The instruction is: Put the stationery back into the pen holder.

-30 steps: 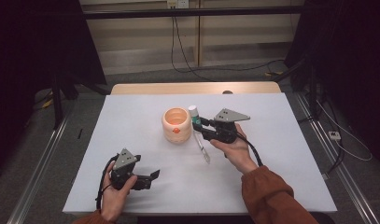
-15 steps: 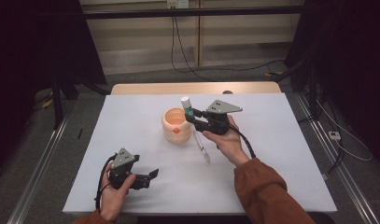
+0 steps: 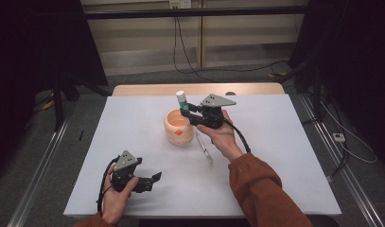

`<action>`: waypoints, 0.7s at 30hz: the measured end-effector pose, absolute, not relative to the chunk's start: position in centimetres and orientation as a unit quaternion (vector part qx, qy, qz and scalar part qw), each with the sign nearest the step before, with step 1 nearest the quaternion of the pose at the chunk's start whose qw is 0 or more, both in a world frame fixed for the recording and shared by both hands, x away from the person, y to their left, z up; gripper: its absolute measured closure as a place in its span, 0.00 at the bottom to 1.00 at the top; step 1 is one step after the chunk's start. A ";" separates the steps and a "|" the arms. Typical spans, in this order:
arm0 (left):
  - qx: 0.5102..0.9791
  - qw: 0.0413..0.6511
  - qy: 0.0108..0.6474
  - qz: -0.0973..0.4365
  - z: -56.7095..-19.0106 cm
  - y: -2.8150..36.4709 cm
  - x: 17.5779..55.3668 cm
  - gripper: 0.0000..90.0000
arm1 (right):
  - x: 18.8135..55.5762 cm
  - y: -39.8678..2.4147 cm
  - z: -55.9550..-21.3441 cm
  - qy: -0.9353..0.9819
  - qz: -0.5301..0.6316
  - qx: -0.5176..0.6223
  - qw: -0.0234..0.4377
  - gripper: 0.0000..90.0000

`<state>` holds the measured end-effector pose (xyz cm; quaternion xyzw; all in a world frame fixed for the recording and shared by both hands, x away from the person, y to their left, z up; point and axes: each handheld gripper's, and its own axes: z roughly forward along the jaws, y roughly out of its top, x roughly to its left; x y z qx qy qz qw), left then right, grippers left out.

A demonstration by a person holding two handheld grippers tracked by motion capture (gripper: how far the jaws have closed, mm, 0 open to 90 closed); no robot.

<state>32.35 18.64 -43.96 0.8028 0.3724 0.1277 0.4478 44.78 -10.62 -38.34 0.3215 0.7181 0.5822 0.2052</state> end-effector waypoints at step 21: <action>0.805 0.448 0.369 0.123 -44.0 18.5 32.4 0.07 | 46.8 -8.5 -41.1 0.740 0.556 0.318 0.205 0.74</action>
